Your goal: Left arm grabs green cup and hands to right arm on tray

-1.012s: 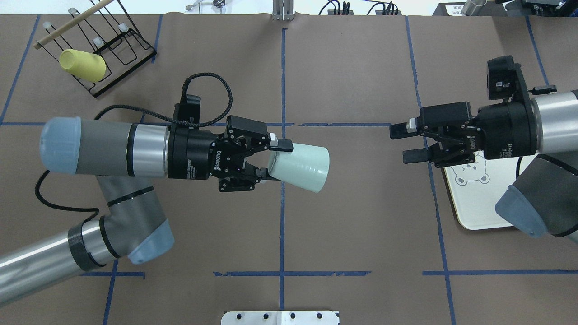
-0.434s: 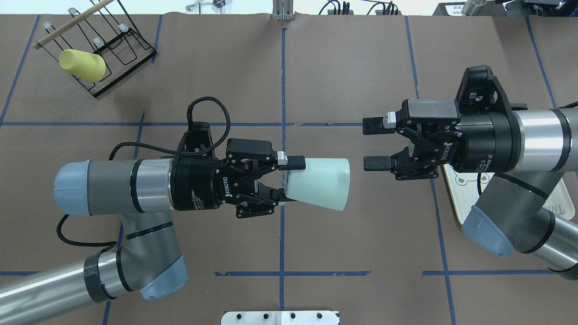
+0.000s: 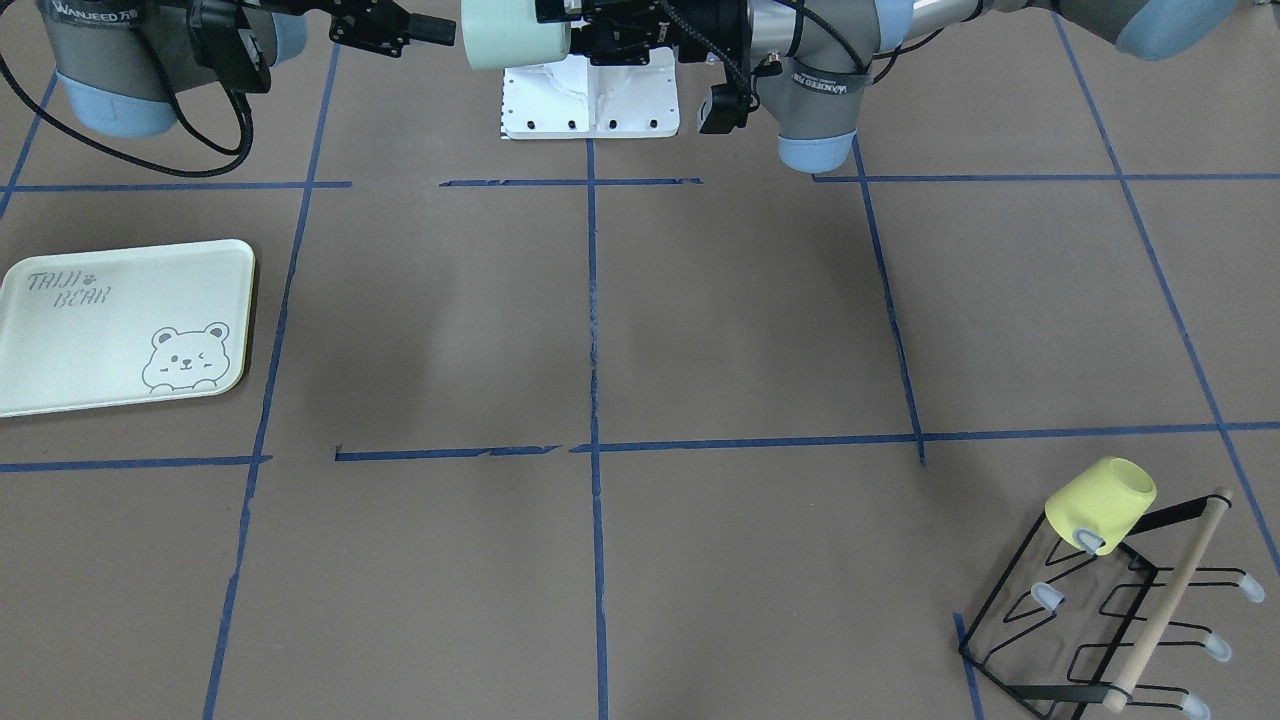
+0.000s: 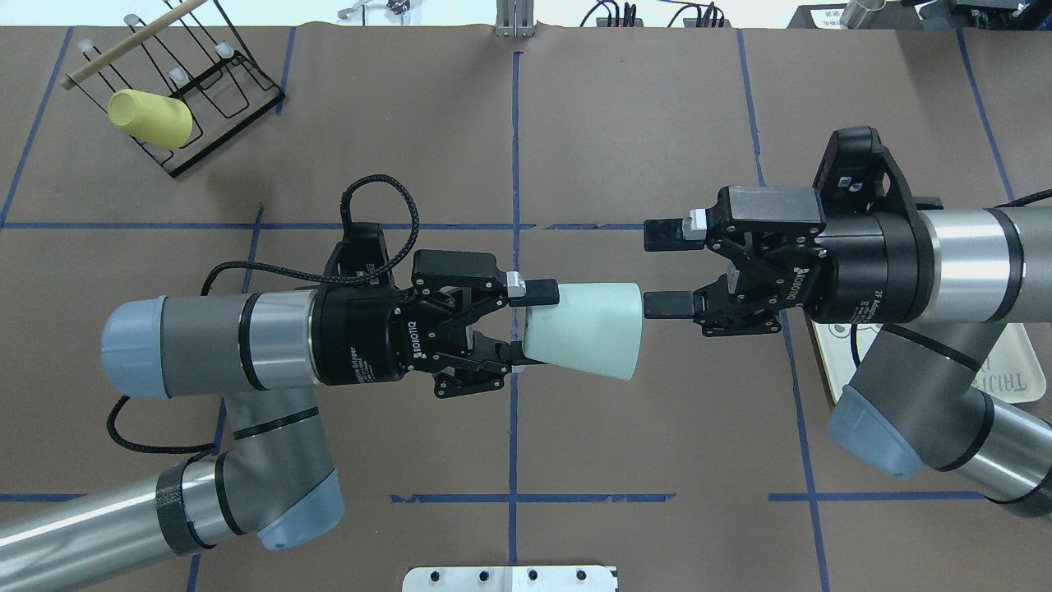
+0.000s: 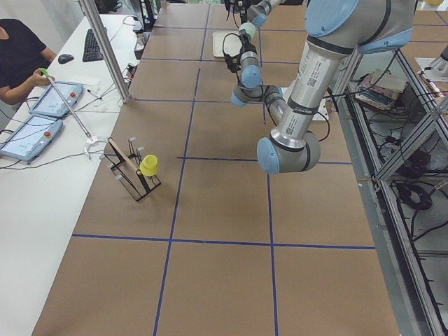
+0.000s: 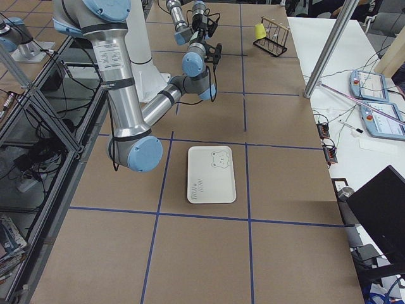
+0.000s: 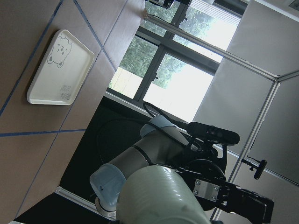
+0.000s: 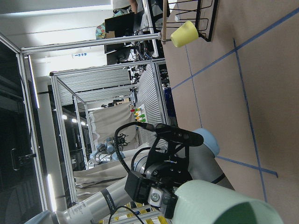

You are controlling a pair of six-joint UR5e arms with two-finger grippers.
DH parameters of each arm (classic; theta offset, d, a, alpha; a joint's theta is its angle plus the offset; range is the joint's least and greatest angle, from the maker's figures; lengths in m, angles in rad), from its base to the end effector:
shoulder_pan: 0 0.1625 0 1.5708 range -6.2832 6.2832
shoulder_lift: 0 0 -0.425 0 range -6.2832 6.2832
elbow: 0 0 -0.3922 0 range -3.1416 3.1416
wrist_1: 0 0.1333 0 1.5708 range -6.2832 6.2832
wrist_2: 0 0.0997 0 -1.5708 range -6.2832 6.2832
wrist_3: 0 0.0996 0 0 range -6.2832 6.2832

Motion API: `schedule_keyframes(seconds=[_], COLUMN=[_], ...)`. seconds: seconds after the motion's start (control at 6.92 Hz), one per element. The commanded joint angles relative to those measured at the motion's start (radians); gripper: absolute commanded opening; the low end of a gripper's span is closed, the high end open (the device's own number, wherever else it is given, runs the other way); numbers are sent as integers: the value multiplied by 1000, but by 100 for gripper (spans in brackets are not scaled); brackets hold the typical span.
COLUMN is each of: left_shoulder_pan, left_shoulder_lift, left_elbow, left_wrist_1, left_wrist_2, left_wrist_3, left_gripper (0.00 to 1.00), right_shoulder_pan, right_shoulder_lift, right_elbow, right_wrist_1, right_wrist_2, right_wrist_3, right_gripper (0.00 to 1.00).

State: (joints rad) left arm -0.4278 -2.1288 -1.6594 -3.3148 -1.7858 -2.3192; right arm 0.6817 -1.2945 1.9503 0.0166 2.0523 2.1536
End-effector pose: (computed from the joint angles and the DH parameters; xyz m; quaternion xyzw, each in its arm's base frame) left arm 0.4372 -0.3225 0.1476 -0.1865 0.9068 -0.1192 0.3587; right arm -0.2819 -0.3410 0.1992 -0.0602 -0.8789 0.0760 0.4671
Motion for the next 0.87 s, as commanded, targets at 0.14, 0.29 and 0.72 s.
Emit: schedule_keyframes(seconds=[0.14,0.29,0.72], left_shoulder_pan=[20,23,21], left_shoulder_lift=[-20,-22,-20], left_elbow=[6,6,1], left_wrist_1=[1,1,0], left_wrist_2=[26,28,36], left_wrist_3=[0,0,1], left_gripper=[7,10,56], right_shoulder_pan=[-34,-44,-48], right_shoulder_lift=[17,15,15], right_elbow=[-1,-1,-1], right_wrist_1=[0,0,0], right_wrist_2=[-32,-32,-31], right_wrist_3=[0,0,-1], right_gripper=[96,64,0])
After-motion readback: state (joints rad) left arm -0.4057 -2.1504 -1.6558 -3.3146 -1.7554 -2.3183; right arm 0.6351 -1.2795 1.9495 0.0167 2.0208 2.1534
